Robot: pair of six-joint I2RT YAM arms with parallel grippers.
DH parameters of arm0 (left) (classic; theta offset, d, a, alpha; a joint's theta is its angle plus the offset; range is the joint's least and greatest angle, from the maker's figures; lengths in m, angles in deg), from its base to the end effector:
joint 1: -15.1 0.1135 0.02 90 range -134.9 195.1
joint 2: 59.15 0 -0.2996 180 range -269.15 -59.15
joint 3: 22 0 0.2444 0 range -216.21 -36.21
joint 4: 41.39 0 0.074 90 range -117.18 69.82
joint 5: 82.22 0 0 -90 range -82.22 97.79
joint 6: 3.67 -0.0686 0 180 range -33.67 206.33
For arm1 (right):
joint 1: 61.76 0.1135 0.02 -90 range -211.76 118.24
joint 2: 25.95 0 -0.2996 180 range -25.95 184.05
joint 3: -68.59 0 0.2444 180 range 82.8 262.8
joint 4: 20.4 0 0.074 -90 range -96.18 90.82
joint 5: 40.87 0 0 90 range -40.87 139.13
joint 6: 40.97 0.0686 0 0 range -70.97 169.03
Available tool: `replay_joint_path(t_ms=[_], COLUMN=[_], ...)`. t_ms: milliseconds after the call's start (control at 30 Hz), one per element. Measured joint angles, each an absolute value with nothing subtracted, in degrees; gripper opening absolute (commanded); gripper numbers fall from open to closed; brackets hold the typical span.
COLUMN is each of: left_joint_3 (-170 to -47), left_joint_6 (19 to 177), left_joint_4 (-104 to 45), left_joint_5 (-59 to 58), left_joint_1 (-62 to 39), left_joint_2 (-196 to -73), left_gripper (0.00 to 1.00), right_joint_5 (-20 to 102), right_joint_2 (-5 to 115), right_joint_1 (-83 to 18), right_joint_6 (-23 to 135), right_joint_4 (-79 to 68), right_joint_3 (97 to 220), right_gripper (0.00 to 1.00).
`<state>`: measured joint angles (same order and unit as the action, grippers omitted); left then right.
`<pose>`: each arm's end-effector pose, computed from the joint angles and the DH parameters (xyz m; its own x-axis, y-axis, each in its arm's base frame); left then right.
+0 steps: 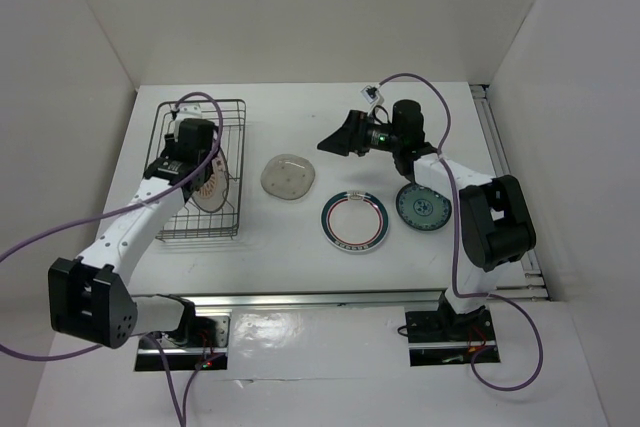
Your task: Load the plates into the dish rack
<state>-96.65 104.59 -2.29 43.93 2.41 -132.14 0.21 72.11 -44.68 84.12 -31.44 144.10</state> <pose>0.2815 -0.0219 0.3284 -0.4756 -0.1522 -0.8664 -0.4513 0.8876 0.0918 0.3714 0.1682 0.2927 -0.6729 0.1884 -0.7153 -0.6260 0.3701 0.6864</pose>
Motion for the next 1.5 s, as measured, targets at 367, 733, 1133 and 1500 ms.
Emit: replay_joint_path(t_ms=[367, 733, 1133, 1500], left_joint_3=[-97.1, -97.5, -97.4, -95.4], left_joint_6=[104.5, 104.5, 104.8, 104.7], left_joint_4=[-2.9, -3.1, -3.2, -8.7], left_joint_5=[42.8, 37.6, 33.5, 18.9], left_joint_1=[2.4, 2.4, 2.4, 2.4], left_joint_2=[-134.4, -134.4, -122.9, -108.5], left_gripper=[0.51, 0.94, 1.00, 1.00], right_joint_5=[0.8, 9.8, 29.4, 53.4], right_joint_2=[72.1, 68.5, 46.6, 4.5], right_joint_1=[-44.8, -44.8, -40.0, -23.3], right_joint_6=[84.0, 78.4, 78.7, 93.3], right_joint_4=[-31.3, -20.2, -9.5, 7.6], right_joint_3=[144.1, 144.1, 126.2, 107.4], right_gripper=[1.00, 1.00, 1.00, 1.00])
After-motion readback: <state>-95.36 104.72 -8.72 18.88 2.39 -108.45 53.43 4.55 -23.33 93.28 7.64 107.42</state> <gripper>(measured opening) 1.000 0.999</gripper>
